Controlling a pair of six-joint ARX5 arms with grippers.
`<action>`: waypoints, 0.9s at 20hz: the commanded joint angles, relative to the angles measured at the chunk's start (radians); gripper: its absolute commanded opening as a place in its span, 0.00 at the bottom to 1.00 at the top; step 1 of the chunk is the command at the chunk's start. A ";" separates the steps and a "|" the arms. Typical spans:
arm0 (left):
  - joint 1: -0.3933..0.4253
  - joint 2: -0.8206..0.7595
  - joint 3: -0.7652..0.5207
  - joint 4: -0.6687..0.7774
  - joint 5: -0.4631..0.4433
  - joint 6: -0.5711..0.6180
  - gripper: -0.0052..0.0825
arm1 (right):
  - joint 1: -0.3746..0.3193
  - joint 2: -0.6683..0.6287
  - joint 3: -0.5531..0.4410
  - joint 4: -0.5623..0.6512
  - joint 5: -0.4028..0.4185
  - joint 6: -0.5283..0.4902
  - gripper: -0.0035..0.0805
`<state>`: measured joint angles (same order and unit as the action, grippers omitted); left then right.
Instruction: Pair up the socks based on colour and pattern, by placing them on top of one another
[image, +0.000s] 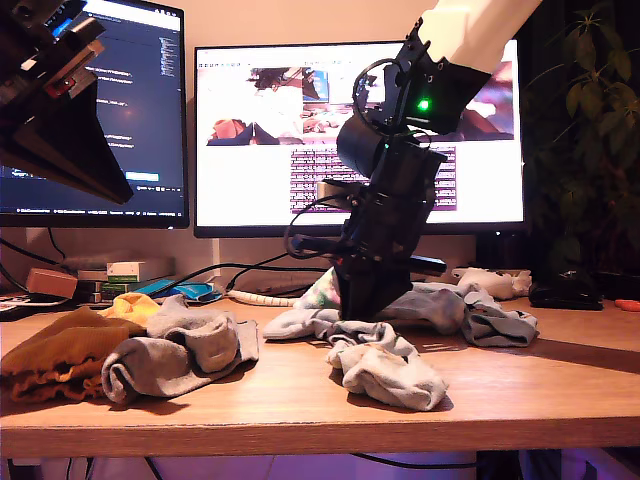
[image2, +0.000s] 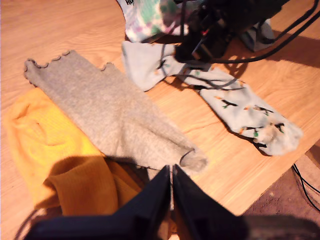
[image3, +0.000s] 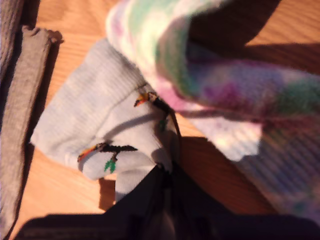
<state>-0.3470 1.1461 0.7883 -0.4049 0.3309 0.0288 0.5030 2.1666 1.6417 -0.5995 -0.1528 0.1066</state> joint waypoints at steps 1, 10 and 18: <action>-0.003 -0.008 -0.009 0.007 0.002 -0.003 0.03 | 0.004 0.024 -0.001 -0.011 -0.043 -0.055 0.20; -0.003 -0.008 -0.009 0.009 0.003 -0.002 0.03 | -0.023 -0.018 0.153 -0.172 -0.043 -0.156 0.46; -0.003 -0.008 -0.009 0.016 0.005 -0.002 0.03 | -0.027 -0.018 0.267 -0.167 0.085 -0.225 0.63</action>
<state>-0.3470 1.1461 0.7883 -0.3962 0.3317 0.0288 0.4664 2.1674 1.9003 -0.7769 -0.0700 -0.1104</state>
